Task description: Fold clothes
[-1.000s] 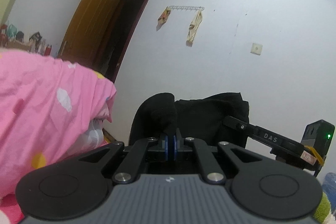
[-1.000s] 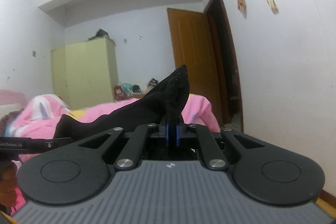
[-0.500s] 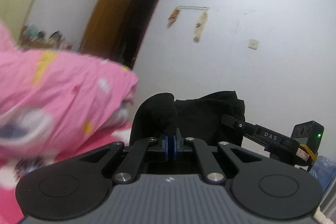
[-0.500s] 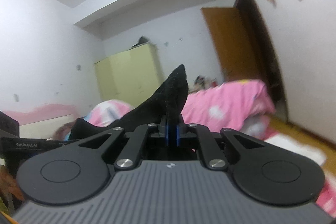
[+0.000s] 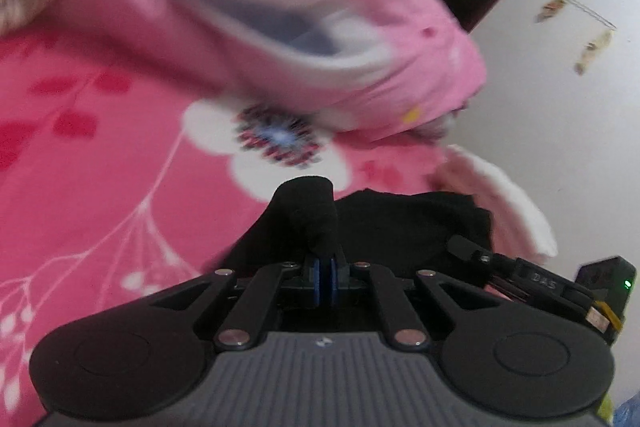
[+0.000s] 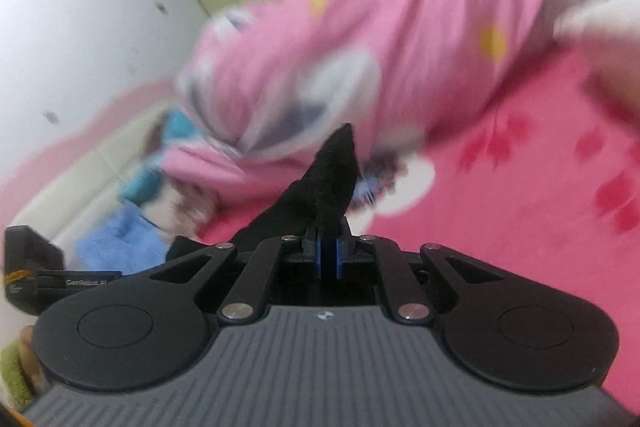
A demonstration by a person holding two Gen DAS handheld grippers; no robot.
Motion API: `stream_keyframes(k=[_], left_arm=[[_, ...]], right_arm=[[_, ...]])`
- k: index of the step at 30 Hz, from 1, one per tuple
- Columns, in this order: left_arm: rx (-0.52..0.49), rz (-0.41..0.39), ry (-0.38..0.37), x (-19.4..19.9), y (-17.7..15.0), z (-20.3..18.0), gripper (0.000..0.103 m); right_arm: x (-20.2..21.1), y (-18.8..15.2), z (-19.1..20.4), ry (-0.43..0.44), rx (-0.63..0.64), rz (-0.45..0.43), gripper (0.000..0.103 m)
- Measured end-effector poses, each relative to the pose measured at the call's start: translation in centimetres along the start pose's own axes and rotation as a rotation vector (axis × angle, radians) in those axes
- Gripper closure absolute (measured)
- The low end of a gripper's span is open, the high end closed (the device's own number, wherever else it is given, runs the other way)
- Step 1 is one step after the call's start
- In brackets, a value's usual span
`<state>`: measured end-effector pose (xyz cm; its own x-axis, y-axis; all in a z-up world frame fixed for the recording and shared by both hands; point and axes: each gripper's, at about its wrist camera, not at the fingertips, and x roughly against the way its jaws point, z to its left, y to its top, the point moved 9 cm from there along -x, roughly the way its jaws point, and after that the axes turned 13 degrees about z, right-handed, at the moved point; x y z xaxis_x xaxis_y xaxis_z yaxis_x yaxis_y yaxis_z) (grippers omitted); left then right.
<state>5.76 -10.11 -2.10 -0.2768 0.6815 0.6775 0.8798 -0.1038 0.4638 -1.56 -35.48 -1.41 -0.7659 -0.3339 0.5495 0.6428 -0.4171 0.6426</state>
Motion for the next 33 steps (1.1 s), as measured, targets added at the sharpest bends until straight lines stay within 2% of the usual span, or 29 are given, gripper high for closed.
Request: stream_keyframes(k=[2,4,6,7,9,11,13,14,18,22,24,27,33], left_arm=[[0.088,0.023,-0.018,-1.0,0.0,2.6,0.091],[0.103,0.021,-0.023,-0.9,-0.2,3.9,0.084],[0.097,-0.009,-0.013,0.4,-0.4,4.5,0.075],[0.098,-0.024,-0.021,1.3,-0.4,4.7,0.068],[0.108,-0.057,-0.034,3.4,-0.9,4.6,0.063],[0.100,-0.078,-0.044,5.2,-1.8,4.1,0.057],[0.072,-0.084,-0.048,6.7,-3.3,3.2,0.056],[0.059,-0.059,-0.056,6.8,-4.6,2.5,0.056],[0.009,0.086,-0.106,5.8,-11.0,-0.7,0.056],[-0.025,0.189,-0.162,4.3,-17.1,-3.6,0.057],[-0.019,0.214,-0.163,3.5,-18.9,-4.4,0.057],[0.028,0.223,-0.142,2.2,-20.1,-4.2,0.059],[0.082,0.193,-0.177,1.7,-19.7,-4.0,0.060]], right_arm=[[-3.5,-0.4,-1.0,-0.019,-0.027,0.068,0.094],[-5.9,-0.6,-2.1,-0.037,-0.060,0.125,0.091],[-6.0,-0.5,-2.8,-0.045,-0.099,0.149,0.073],[-5.4,-0.4,-3.0,-0.042,-0.115,0.147,0.070],[-2.5,-0.4,-2.9,-0.028,-0.115,0.109,0.058],[0.8,-0.6,-2.6,-0.012,-0.112,0.068,0.050],[4.8,-1.7,-2.6,0.009,-0.122,0.033,0.044],[6.5,-2.6,-2.8,0.020,-0.138,0.028,0.042],[11.3,-7.8,-4.5,0.032,-0.243,0.053,0.042],[12.7,-12.9,-6.8,0.030,-0.376,0.083,0.042],[12.4,-14.2,-7.8,0.034,-0.426,0.092,0.042],[11.6,-15.4,-9.1,0.065,-0.513,0.106,0.042],[9.2,-15.4,-10.2,0.122,-0.604,0.114,0.043]])
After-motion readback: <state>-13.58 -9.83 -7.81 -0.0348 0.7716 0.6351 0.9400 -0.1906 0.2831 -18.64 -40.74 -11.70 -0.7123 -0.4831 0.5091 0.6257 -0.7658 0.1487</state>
